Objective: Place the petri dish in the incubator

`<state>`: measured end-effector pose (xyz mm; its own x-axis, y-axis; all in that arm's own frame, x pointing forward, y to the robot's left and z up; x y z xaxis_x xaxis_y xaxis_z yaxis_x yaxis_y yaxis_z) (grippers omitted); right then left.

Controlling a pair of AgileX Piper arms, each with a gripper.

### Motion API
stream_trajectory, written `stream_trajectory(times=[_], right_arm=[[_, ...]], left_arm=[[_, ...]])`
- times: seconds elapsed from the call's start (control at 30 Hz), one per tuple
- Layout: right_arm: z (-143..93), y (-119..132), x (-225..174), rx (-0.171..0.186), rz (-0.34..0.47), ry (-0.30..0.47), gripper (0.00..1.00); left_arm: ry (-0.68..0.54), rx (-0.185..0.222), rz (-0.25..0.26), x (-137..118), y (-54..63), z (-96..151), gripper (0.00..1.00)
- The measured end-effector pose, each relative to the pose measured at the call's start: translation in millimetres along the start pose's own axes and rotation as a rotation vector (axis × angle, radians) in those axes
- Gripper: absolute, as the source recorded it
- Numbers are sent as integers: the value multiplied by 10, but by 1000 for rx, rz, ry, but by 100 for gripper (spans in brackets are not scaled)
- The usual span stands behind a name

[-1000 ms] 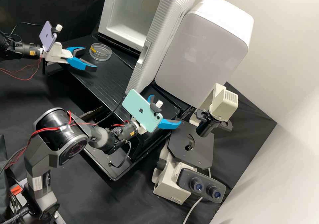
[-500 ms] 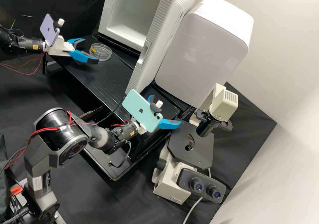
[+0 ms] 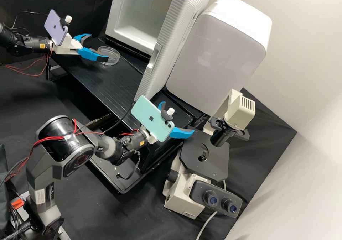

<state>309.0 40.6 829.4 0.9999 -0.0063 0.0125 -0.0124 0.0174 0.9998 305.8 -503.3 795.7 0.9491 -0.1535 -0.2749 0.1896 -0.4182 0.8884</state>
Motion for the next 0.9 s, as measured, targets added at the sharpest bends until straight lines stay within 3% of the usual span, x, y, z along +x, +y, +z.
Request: stream_trajectory(times=[0.5,0.9], right_arm=[[0,0,0,0,0,0,100],[0,0,0,0,0,0,100]], left_arm=[[-59,50,-101,97,-187,155,100],[54,-9,-75,96,-124,-66,100]])
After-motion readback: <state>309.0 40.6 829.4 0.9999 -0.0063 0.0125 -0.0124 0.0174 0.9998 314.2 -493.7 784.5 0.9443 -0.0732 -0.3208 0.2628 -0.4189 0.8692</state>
